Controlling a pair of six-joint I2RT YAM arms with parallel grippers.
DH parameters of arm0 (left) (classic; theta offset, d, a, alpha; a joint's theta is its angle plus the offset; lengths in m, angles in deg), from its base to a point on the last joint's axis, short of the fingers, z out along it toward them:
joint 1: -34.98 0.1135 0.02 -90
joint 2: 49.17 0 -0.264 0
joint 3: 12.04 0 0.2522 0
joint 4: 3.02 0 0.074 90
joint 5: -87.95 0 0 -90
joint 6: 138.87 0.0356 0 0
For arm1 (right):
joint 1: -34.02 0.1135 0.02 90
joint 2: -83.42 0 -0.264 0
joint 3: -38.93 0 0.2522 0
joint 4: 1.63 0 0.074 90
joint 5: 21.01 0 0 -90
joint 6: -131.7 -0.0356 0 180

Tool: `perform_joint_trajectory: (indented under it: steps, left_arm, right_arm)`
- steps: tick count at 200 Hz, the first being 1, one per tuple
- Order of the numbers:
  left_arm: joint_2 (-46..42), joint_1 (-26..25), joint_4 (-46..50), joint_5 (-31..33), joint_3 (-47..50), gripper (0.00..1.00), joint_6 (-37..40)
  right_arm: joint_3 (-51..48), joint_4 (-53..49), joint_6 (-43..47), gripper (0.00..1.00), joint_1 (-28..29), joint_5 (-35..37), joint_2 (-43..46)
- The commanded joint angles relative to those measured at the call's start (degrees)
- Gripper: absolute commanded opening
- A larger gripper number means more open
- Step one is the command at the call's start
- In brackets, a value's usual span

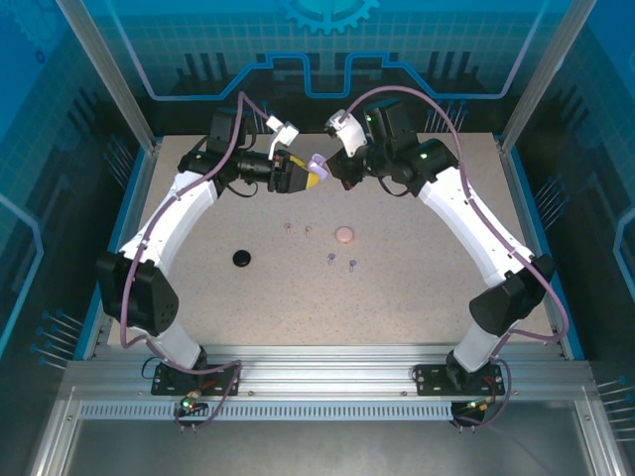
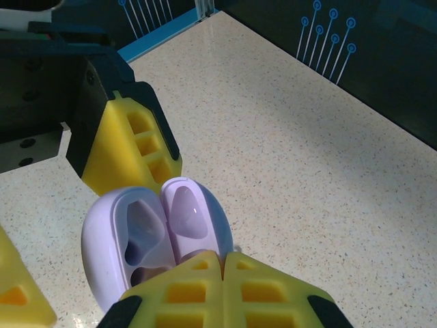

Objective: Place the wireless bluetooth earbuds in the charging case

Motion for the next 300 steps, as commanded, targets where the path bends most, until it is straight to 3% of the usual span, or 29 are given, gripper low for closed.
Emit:
perform_joint_trajectory:
  steps: [1,128,146,159,187,222,261,300]
  left_arm:
    - [0.71,0.44,1.83,-3.43,-2.39,0.52,1.92]
    - [1.72,0.38,2.00,-6.84,-3.18,0.28,2.28]
    - [1.75,0.44,1.60,-6.93,-3.09,0.28,2.20]
    - [1.68,0.43,1.29,-6.98,-3.05,0.36,2.13]
    - [1.33,0.57,0.93,-6.72,-3.35,0.42,2.15]
    - [1.02,0.95,-0.19,-6.74,-3.44,0.43,1.59]
    - [0.89,1.24,-0.23,-7.01,-3.27,0.41,1.57]
    - [0.80,1.28,-0.59,-8.11,-2.55,0.29,1.37]
  right_arm:
    - [2.25,-1.33,-0.04,0.00,1.01,-0.95,-0.84]
    - [4.83,-3.58,0.71,0.00,1.27,-1.10,-1.98]
    - [5.29,-3.58,0.77,0.00,1.45,-1.01,-2.19]
    - [5.91,-4.09,0.94,0.00,1.60,-1.06,-2.50]
    - [6.85,-5.33,1.60,0.00,1.87,-0.34,-2.90]
    - [6.50,-5.60,1.88,0.00,1.88,0.19,-2.52]
    - [6.14,-5.52,1.86,0.00,1.83,0.47,-2.40]
    - [6.06,-4.85,1.42,0.00,1.90,0.48,-2.37]
